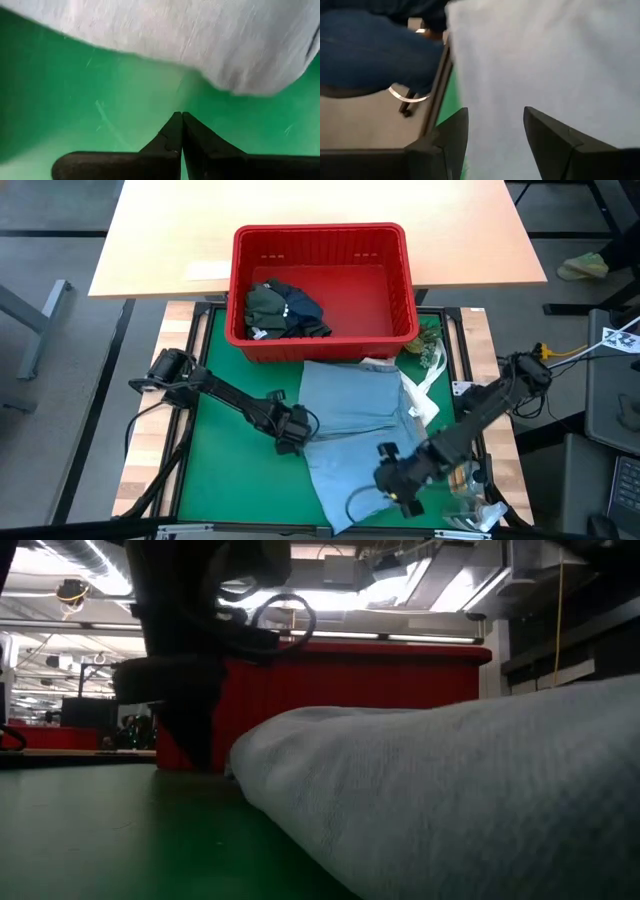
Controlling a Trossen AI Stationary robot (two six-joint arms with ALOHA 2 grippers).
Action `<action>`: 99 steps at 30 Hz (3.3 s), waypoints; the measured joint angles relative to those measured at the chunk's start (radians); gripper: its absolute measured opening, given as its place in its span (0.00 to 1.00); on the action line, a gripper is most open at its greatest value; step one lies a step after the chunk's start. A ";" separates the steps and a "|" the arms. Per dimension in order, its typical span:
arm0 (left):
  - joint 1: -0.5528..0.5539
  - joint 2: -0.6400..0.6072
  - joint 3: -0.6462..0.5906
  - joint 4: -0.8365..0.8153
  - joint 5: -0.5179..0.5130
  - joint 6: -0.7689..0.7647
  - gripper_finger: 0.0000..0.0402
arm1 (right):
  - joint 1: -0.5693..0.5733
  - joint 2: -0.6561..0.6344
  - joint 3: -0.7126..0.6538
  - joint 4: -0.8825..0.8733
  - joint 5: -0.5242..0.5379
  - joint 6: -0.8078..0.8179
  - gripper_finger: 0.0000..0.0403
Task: Fold Laundry from Bin
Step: Fold the light blue jeans
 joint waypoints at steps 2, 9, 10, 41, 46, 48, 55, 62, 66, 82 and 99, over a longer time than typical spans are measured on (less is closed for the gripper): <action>-0.001 0.000 0.000 -0.020 0.002 0.000 0.00 | 0.039 0.000 0.000 -0.029 0.009 0.072 0.48; -0.003 0.001 0.002 -0.015 0.008 -0.027 0.00 | 0.158 0.000 -0.010 -0.079 0.037 0.286 0.48; -0.003 0.001 0.003 -0.012 0.008 -0.027 0.00 | 0.171 0.000 -0.010 -0.083 0.037 0.307 0.48; -0.005 -0.001 0.006 0.049 0.019 -0.056 0.00 | 0.177 0.000 -0.010 -0.199 0.099 0.550 0.75; -0.005 -0.002 0.006 0.081 0.019 -0.056 0.00 | 0.181 0.000 -0.010 -0.194 0.052 0.560 0.76; -0.005 -0.002 0.006 0.081 0.019 -0.056 0.00 | 0.182 0.000 -0.010 -0.191 0.051 0.559 0.76; -0.005 -0.002 0.006 0.081 0.019 -0.056 0.00 | 0.183 0.000 -0.010 -0.228 0.051 0.521 0.76; -0.005 -0.002 0.006 0.081 0.019 -0.056 0.00 | 0.252 0.027 -0.010 -0.292 0.078 0.446 0.76; -0.005 -0.002 0.006 0.082 0.019 -0.056 0.00 | 0.288 0.078 -0.010 -0.291 0.141 0.389 0.76; -0.005 -0.002 0.006 0.089 0.019 -0.056 0.00 | 0.292 0.275 -0.010 -0.293 0.209 0.388 0.76; -0.005 -0.002 0.009 0.094 0.024 -0.056 0.00 | 0.291 0.282 0.022 -0.329 0.236 0.391 0.22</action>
